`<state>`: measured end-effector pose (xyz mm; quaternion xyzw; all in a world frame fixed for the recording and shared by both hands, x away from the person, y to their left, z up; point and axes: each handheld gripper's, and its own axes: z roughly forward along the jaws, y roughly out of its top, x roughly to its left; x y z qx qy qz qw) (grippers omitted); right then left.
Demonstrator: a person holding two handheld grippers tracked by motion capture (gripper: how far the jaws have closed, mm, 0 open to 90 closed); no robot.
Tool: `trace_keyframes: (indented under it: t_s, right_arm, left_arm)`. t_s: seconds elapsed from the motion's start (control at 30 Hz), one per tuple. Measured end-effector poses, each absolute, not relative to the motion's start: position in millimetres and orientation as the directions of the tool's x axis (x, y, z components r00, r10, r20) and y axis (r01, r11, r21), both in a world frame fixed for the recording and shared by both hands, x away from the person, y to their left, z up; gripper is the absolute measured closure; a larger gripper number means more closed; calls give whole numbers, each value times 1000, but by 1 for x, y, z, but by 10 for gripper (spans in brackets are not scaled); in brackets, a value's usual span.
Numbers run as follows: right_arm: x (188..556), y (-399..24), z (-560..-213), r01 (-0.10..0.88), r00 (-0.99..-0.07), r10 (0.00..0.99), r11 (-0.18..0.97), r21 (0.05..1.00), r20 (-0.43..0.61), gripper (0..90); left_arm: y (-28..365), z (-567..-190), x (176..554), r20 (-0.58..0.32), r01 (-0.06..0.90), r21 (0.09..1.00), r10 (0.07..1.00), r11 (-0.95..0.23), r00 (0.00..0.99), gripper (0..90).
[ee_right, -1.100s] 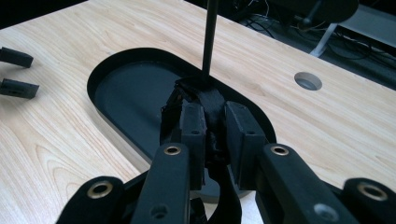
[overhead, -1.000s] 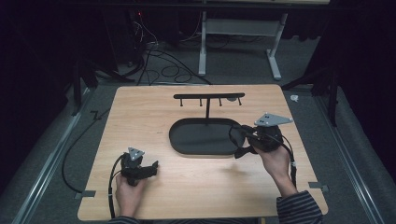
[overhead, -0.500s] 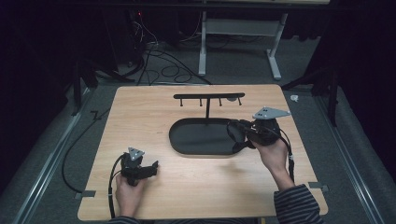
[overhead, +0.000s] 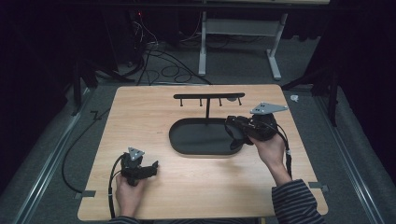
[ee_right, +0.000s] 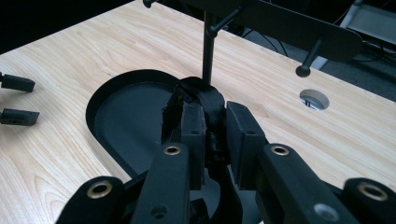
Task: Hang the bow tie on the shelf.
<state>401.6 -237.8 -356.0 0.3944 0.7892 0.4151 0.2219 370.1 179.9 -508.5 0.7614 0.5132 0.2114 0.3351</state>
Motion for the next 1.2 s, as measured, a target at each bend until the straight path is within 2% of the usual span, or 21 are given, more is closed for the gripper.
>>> trace_keyframes:
  t_s: [1.2]
  right_arm:
    - [448, -212, -336, 435, -583, 812, 319, 842, -6, 791]
  left_arm:
    - [180, -509, 370, -23, 640, 728, 923, -248, 384, 147]
